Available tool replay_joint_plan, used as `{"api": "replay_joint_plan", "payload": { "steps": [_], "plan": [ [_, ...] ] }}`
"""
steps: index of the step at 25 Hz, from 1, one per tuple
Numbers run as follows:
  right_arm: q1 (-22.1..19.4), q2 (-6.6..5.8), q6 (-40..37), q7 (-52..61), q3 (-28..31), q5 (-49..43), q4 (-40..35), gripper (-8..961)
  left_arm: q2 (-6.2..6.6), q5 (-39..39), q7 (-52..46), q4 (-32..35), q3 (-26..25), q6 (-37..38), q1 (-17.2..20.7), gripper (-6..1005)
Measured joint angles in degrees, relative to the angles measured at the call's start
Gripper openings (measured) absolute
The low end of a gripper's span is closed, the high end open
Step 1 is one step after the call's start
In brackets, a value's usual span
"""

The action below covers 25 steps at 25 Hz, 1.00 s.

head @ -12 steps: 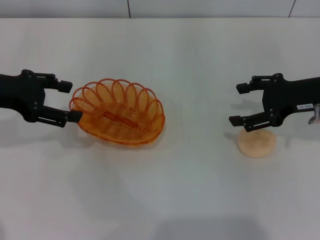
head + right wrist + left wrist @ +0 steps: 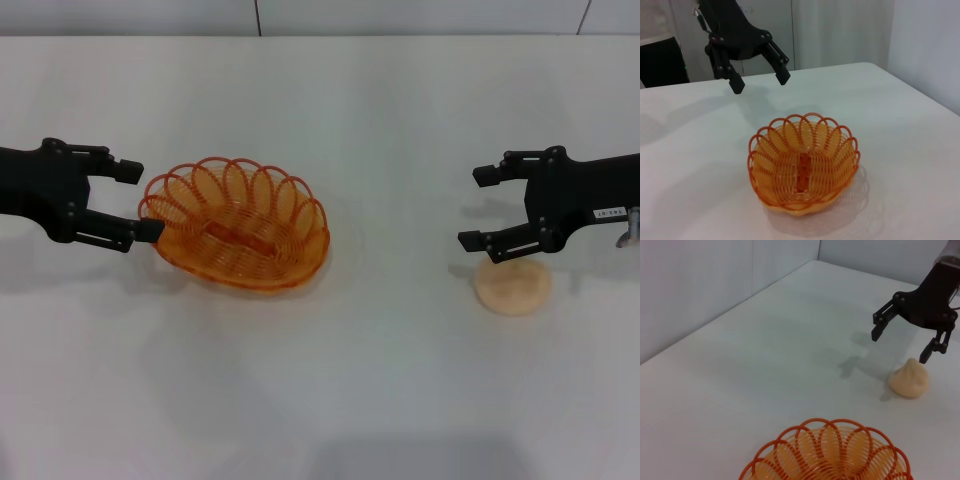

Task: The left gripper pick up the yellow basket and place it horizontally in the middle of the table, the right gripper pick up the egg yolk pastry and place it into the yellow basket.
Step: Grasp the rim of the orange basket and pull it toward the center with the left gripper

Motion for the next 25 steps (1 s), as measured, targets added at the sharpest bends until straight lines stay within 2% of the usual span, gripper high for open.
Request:
{"api": "replay_joint_plan", "payload": {
  "steps": [5,9,14,19,23,25],
  "plan": [
    [-0.02,0.05,0.18,-0.15,-0.02,0.00,0.06,885,-0.29,-0.06,-0.23,0.05,-0.02,0.39,-0.01,880],
    [-0.45,0.36,0.22,-0.72,0.04,0.01,-0.39,885,-1.60,-0.36,-3.65,2.49,-0.35,0.93,-0.12,880],
    [-1.08,0.68,0.23,-2.22,0.16,0.04,-0.92,886,-4.09,2.76,-18.81,11.66,-0.02,0.70,-0.45,880],
    [-1.90,1.10,0.21,-4.31,0.55,0.23,-1.03,883,-4.26,10.67,-38.79,18.20,3.14,0.98,-2.97,879],
    [-2.22,1.19,-0.13,-5.52,0.52,0.84,-1.05,881,-4.24,19.00,-49.00,18.80,5.44,0.38,-6.16,879],
    [-2.22,1.25,-0.17,-5.82,0.33,1.06,-1.06,880,-4.71,24.12,-52.18,18.67,5.89,-0.20,-7.72,879]
  ]
}}
